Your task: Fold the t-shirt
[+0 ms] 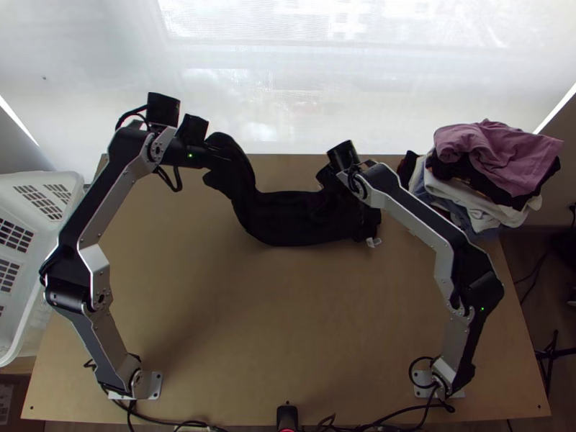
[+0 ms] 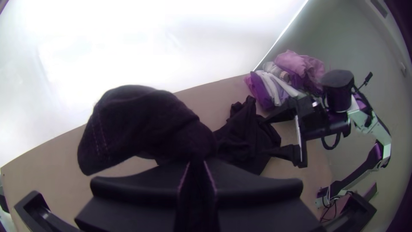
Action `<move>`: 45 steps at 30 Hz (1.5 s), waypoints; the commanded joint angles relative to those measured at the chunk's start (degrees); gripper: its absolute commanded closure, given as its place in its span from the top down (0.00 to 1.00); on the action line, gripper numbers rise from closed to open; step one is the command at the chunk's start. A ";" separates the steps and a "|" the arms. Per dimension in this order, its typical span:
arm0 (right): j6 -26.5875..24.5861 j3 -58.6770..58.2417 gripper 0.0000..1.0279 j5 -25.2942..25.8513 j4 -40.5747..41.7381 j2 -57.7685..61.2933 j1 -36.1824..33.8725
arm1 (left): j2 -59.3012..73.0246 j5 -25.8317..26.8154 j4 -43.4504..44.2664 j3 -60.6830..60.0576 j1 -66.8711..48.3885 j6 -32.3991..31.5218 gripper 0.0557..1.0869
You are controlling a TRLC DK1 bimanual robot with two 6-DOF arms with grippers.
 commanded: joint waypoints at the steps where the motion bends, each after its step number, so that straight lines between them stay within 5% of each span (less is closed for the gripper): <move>1: 1.23 0.74 0.96 -0.96 -5.47 -9.04 -3.74 | 2.30 0.05 4.64 3.07 -4.65 -2.61 0.03; 19: 2.64 -23.52 0.96 -0.96 -7.32 -31.80 -13.67 | 7.40 -0.39 19.23 3.07 -16.78 -5.68 0.03; 45: 2.46 -31.61 0.96 -0.87 -8.46 -36.64 -15.43 | 24.72 -5.93 34.17 7.11 -24.25 -6.47 0.03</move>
